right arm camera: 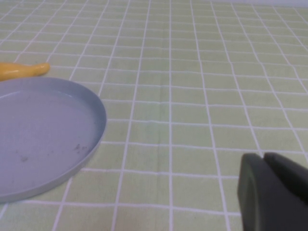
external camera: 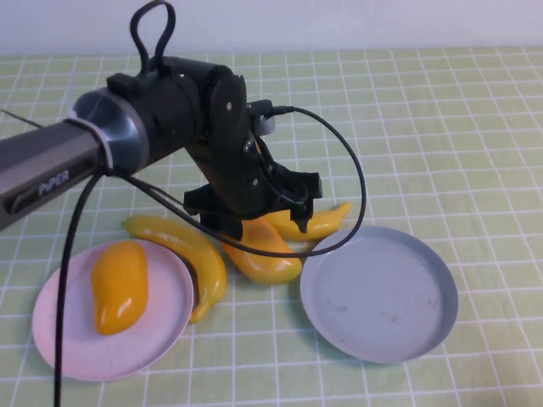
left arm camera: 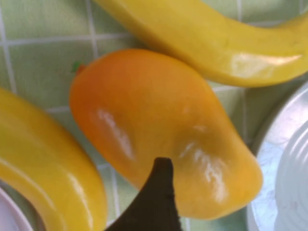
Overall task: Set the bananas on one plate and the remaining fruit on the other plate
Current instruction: Put one type of fruit in the left plate
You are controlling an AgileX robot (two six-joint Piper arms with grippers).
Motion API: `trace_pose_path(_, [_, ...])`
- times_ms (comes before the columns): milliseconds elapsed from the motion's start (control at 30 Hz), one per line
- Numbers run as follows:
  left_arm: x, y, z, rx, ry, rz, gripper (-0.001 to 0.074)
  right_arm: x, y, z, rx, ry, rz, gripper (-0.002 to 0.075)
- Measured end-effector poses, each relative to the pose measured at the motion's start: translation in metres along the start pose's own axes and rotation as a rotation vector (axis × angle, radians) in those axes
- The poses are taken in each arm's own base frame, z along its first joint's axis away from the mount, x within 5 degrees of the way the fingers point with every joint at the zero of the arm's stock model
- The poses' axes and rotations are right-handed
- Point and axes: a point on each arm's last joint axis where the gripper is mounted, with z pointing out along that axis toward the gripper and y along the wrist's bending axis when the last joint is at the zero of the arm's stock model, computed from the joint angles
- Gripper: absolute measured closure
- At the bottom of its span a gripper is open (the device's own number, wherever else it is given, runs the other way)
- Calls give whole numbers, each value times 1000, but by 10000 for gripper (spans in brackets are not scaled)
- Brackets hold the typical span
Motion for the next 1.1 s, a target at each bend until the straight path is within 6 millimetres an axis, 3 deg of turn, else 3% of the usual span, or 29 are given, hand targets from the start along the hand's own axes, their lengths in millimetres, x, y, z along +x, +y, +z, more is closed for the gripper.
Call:
trace_pose_path(567, [-5, 10, 42, -160, 69, -82, 66, 0, 0, 0, 0, 0, 0, 741])
trace_pose_path(900, [-16, 6, 48, -154, 41, -36, 66, 0, 0, 0, 0, 0, 0, 741])
trace_pose_path(1000, [-16, 6, 49, -162, 41, -14, 92, 0, 0, 0, 0, 0, 0, 741])
trace_pose_path(1100, [-16, 7, 49, -165, 43, 24, 172, 0, 0, 0, 0, 0, 0, 741])
